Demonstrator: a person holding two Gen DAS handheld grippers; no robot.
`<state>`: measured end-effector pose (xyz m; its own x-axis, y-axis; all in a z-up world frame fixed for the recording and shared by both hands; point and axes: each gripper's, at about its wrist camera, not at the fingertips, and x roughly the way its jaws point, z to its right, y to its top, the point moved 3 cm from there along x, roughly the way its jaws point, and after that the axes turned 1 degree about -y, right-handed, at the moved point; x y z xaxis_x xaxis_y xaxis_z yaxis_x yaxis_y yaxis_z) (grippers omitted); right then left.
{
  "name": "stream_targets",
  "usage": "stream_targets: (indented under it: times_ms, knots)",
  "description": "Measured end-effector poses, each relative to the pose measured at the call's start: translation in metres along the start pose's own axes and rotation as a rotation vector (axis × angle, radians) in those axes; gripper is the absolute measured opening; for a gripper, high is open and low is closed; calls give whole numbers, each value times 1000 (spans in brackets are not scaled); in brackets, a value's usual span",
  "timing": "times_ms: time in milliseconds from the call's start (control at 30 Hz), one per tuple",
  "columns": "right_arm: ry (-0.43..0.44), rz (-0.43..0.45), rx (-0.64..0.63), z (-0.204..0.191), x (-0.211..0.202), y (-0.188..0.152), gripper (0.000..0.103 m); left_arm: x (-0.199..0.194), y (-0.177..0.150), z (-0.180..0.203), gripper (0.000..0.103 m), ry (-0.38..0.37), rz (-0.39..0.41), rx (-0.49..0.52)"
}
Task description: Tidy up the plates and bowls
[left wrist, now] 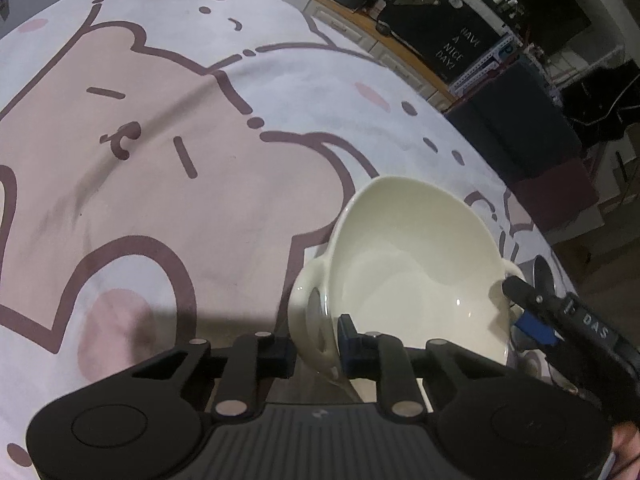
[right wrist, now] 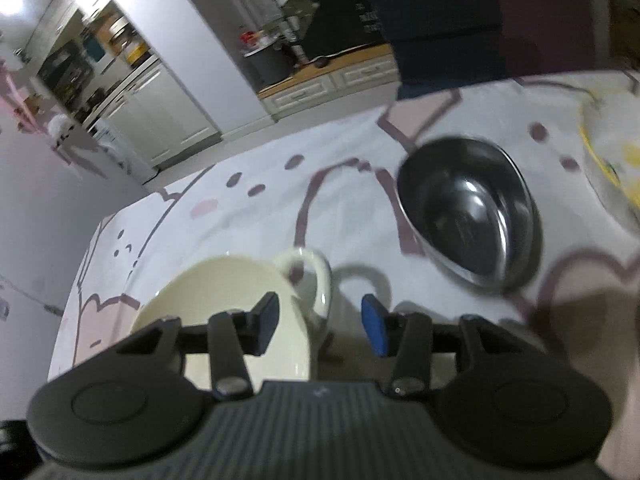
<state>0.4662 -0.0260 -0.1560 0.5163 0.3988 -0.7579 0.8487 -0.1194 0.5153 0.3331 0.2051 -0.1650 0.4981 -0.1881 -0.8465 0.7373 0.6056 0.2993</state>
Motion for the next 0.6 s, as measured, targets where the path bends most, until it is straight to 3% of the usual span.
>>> stream_targets:
  times_ms: [67, 133, 167, 300, 600]
  knots:
    - [21, -12, -24, 0, 4, 7, 51, 0, 2, 0, 21, 2, 23, 14]
    - [38, -21, -43, -1, 11, 14, 36, 0, 5, -1, 21, 13, 42, 29]
    - [58, -31, -54, -2, 13, 16, 34, 0, 6, -1, 21, 16, 51, 32]
    - [35, -36, -141, -5, 4, 11, 32, 1, 13, 0, 21, 34, 82, 64]
    - [29, -34, -81, 5, -23, -21, 26, 5, 22, -3, 22, 4, 92, 139]
